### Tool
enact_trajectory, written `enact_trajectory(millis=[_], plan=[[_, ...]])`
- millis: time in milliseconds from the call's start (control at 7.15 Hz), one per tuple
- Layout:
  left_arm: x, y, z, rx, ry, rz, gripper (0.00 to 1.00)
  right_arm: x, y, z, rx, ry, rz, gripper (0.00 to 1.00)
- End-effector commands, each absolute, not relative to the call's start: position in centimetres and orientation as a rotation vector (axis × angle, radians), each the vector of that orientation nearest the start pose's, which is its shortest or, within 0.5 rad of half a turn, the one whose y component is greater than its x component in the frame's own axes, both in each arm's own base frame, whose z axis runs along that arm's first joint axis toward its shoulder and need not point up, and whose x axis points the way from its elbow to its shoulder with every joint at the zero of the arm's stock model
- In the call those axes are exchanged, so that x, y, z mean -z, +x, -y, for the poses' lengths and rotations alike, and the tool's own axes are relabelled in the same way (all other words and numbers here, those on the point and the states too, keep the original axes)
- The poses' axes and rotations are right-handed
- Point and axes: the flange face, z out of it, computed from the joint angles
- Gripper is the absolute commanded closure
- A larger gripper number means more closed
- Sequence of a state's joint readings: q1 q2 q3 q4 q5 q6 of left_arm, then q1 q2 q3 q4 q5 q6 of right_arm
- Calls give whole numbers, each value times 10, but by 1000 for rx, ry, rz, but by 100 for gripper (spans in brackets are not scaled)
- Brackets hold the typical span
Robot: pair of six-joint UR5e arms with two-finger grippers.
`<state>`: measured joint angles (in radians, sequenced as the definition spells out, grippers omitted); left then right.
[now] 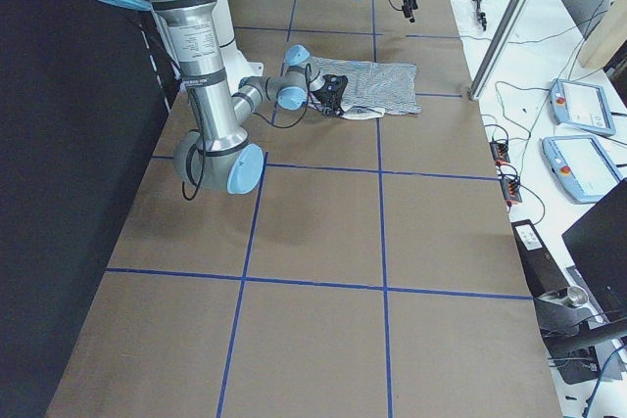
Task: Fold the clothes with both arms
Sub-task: 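Grasp the collar end with the right gripper and drag the shirt toward center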
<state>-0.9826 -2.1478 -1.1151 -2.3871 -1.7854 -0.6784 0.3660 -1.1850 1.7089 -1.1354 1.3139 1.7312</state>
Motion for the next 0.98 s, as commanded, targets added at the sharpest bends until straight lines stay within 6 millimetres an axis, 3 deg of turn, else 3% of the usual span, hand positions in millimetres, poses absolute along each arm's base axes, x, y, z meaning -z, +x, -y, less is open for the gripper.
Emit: enact_trajectory(millis=[0, 280, 419, 559, 839], plan=[[-447, 327, 686, -22, 641, -721, 0, -339, -536, 375, -599, 342, 928, 100], [-448, 329, 685, -25, 638, -721, 0, -349, -532, 374, -559, 359, 904, 100], [-448, 329, 684, -25, 639, -721, 0, -350, -532, 374, -528, 370, 894, 20], [-447, 332, 683, -29, 638, -724, 0, -342, -528, 372, -490, 388, 901, 0], [-448, 332, 683, -29, 635, -722, 0, -300, -503, 357, -365, 415, 838, 0]])
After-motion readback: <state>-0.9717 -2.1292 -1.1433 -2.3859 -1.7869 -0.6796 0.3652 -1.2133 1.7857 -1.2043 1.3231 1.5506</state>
